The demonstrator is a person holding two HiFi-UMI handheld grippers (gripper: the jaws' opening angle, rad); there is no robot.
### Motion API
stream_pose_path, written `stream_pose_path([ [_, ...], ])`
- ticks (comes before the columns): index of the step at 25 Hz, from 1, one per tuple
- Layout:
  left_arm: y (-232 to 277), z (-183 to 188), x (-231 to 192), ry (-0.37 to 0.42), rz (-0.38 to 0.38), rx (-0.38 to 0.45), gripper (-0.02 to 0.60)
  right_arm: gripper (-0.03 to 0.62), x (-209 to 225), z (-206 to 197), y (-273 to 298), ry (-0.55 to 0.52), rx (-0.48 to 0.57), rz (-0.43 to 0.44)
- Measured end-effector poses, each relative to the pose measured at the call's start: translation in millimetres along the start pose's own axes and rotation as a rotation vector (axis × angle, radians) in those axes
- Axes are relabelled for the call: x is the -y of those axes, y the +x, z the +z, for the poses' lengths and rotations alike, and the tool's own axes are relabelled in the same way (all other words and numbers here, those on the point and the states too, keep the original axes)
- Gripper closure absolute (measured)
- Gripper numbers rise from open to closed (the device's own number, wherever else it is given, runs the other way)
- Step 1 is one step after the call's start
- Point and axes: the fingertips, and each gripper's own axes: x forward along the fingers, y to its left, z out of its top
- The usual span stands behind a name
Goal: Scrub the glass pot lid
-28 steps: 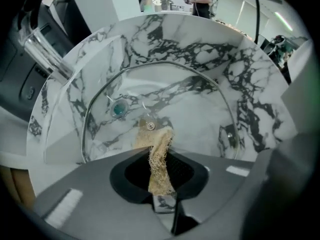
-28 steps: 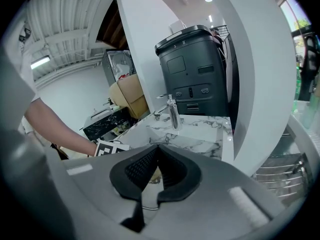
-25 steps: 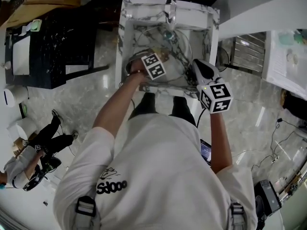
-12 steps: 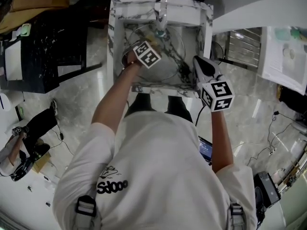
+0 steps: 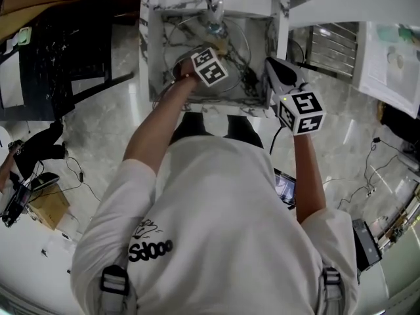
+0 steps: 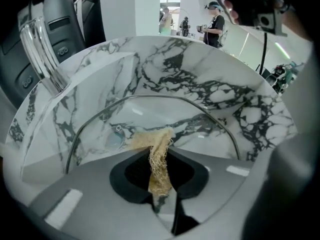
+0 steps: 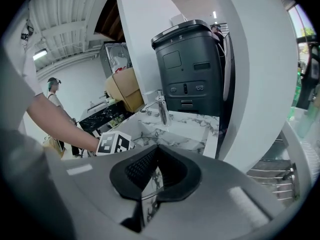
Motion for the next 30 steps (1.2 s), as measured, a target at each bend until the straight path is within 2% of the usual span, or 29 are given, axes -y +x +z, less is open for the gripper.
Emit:
stream_pose_path([
  [7, 0, 4, 40, 0.043, -0.119, -0.011, 0.522, 0.591, -6, 4, -6, -0.038, 0.002, 0.006],
  [12, -10, 9, 72, 0.002, -0.288, 0.006, 0.522, 0.591, -12, 8, -13, -0.054, 0.016, 0.001],
  [16, -18, 11, 91, 0.012, -0.356, 0.019, 0.522, 0.591, -22, 6, -22, -0.057, 0.032, -0.007],
  [19, -26, 2, 105, -0.036, -0.418, -0.03, 0.522, 0.591, -30, 0, -28, -0.056, 0.037, -0.012],
  [24, -28, 5, 114, -0.1, -0.443, -0.032, 0.523, 0.591, -39, -15, -37, -0.043, 0.036, -0.022],
  [30, -19, 29, 99, -0.096, -0.393, 0.083, 0.523, 0.591, -37, -31, -45, -0.011, 0.032, -0.057],
])
